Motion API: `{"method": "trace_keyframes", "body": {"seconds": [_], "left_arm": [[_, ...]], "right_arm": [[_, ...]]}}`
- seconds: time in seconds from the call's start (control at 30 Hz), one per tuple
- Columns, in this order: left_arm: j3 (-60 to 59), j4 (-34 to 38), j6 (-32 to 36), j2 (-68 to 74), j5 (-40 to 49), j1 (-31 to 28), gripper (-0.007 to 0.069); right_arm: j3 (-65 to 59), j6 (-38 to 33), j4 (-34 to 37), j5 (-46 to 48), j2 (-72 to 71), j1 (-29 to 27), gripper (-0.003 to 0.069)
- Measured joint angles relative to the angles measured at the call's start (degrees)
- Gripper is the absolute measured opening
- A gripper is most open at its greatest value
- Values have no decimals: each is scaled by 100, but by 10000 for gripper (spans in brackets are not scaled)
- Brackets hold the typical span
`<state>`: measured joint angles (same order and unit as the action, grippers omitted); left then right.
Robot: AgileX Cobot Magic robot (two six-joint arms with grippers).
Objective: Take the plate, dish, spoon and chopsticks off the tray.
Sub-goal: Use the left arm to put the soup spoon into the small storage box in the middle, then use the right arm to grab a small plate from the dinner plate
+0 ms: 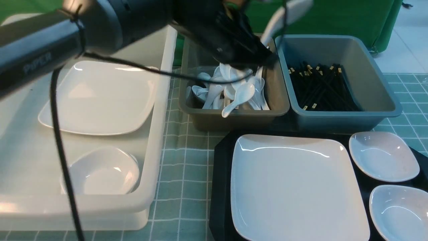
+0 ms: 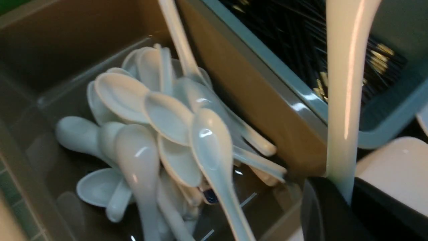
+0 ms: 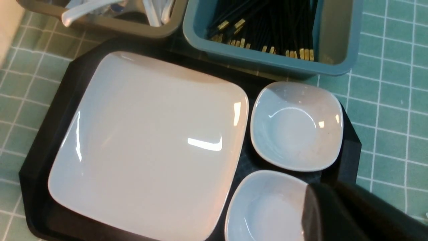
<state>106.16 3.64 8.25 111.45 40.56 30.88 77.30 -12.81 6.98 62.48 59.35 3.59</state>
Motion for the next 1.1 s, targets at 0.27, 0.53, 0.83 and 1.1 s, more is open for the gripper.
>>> {"method": "trace_keyframes", "body": {"seconds": [0.27, 0.53, 0.83, 1.1], "left_arm": [[373, 202, -105, 921, -26, -485, 146], [431, 202, -290, 1043, 83, -549, 409], [545, 214, -489, 420, 1582, -549, 141], [413, 396, -250, -665, 1893, -549, 8]], "right_arm": [[-11, 128, 12, 237, 235, 0, 169], [-1439, 122, 7, 181, 326, 0, 469], [-3968, -248, -29, -1650, 916, 0, 503], [-4222, -812, -82, -2667, 1964, 0, 503]]}}
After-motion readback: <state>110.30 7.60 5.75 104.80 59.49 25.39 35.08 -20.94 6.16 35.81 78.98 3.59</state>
